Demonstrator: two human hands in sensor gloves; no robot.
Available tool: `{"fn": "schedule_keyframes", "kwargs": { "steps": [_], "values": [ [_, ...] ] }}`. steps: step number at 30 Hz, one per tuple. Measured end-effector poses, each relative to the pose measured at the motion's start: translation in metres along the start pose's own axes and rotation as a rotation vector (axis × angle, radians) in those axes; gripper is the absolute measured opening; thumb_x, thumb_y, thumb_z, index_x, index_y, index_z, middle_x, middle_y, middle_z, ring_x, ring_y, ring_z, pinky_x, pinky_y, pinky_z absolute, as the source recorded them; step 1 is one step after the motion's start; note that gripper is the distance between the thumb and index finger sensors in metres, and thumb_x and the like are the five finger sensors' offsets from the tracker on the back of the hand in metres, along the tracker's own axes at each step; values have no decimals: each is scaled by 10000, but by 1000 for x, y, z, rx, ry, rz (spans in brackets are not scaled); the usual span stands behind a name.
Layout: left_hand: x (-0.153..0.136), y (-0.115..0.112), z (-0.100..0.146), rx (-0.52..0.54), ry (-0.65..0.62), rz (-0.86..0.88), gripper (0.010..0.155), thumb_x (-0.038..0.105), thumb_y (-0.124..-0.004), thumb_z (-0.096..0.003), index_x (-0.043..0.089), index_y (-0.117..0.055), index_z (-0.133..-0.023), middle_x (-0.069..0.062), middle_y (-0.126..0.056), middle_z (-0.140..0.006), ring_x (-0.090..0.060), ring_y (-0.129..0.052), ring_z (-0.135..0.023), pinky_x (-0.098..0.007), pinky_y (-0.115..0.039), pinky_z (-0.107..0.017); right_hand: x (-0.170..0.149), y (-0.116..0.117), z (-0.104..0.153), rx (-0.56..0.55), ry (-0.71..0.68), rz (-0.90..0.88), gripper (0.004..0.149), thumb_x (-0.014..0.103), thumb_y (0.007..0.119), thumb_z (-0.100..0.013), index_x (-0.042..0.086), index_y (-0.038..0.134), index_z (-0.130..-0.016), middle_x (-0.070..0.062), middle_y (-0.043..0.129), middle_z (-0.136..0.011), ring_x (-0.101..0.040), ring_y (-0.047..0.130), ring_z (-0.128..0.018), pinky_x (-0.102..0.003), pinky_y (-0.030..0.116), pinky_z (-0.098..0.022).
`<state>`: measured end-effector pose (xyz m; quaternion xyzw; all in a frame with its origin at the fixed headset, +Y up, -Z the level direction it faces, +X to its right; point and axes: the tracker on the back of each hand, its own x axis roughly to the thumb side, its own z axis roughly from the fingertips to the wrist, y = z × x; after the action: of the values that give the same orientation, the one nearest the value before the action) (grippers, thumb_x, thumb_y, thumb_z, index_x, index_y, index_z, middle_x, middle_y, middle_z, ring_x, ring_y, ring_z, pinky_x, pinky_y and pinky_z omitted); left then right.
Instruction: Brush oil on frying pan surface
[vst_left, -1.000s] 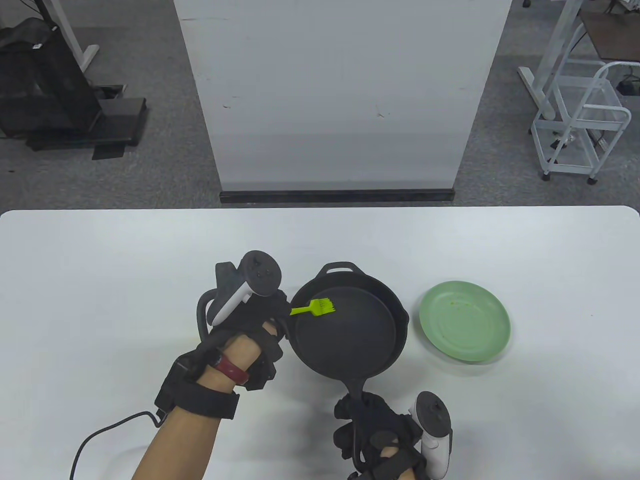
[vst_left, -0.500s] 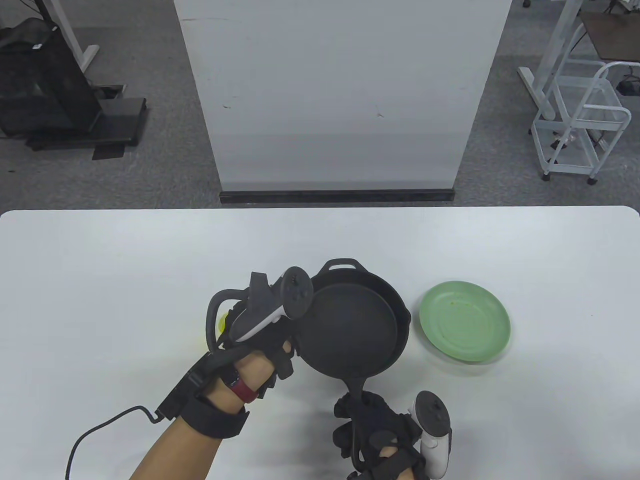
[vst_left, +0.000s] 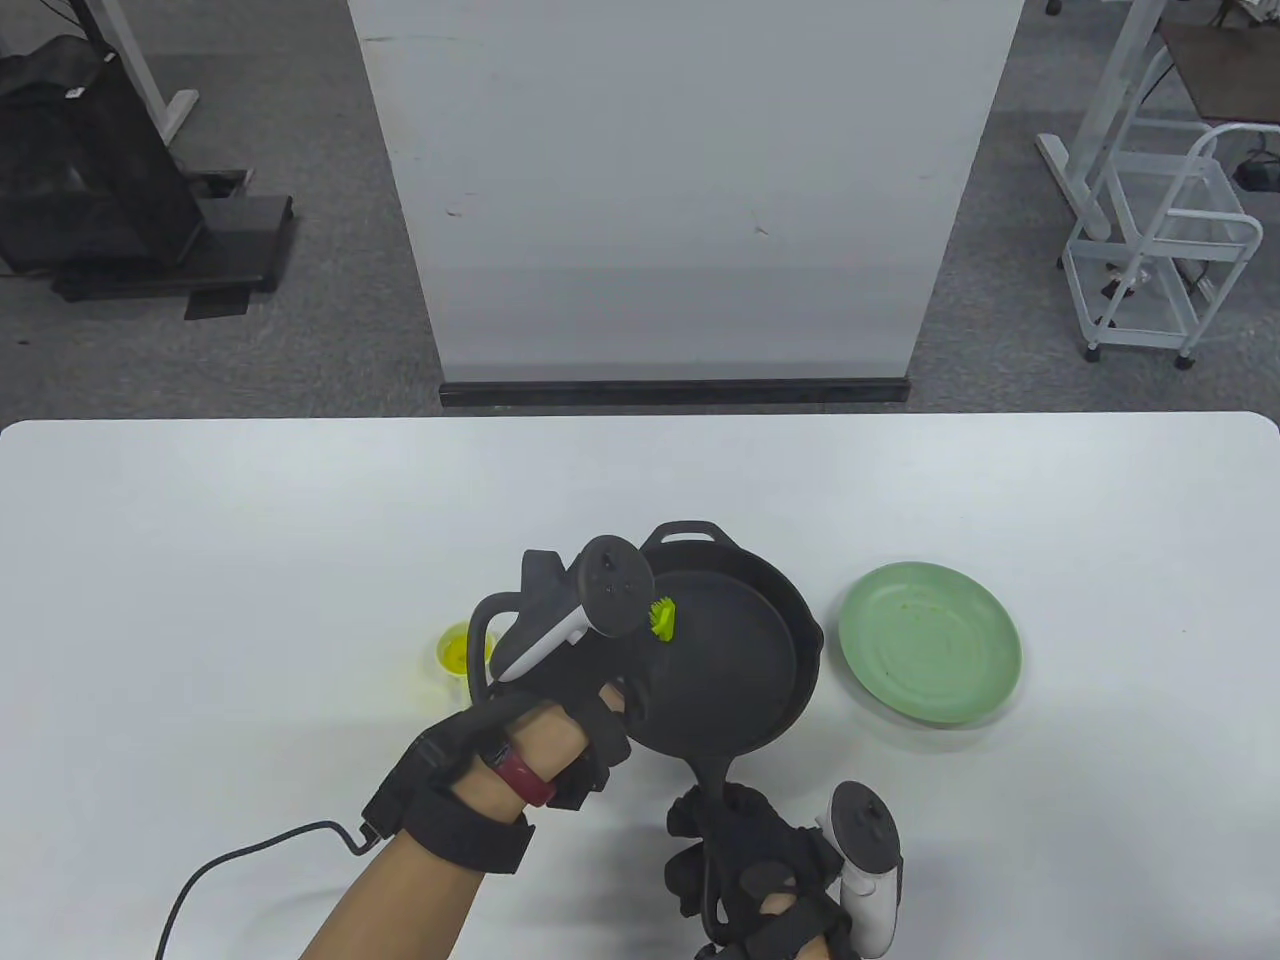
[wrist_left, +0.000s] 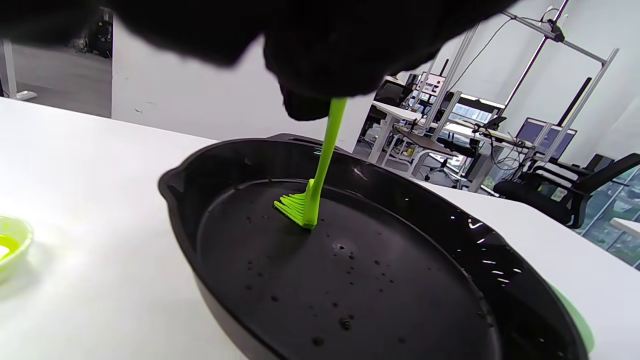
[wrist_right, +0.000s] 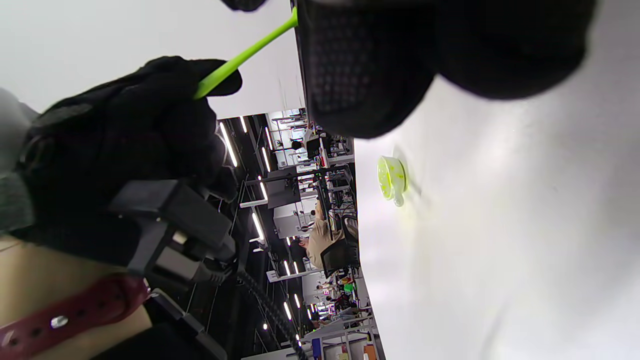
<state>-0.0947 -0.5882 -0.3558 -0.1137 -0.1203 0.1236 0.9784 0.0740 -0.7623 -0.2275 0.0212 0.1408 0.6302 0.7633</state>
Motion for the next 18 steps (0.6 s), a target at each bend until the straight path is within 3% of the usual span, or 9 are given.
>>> {"fn": "schedule_keyframes", "kwargs": {
  "steps": [18],
  "values": [
    [-4, -30, -21, -48, -66, 441, 484, 373, -700, -481, 80, -764, -861, 51, -952, -286, -192, -914, -74, -431, -852, -133, 1, 2, 0, 26, -13, 6, 524, 353, 655, -465, -30, 563, -811, -320, 659, -774, -166, 976, -315, -302, 890, -184]
  ]
}}
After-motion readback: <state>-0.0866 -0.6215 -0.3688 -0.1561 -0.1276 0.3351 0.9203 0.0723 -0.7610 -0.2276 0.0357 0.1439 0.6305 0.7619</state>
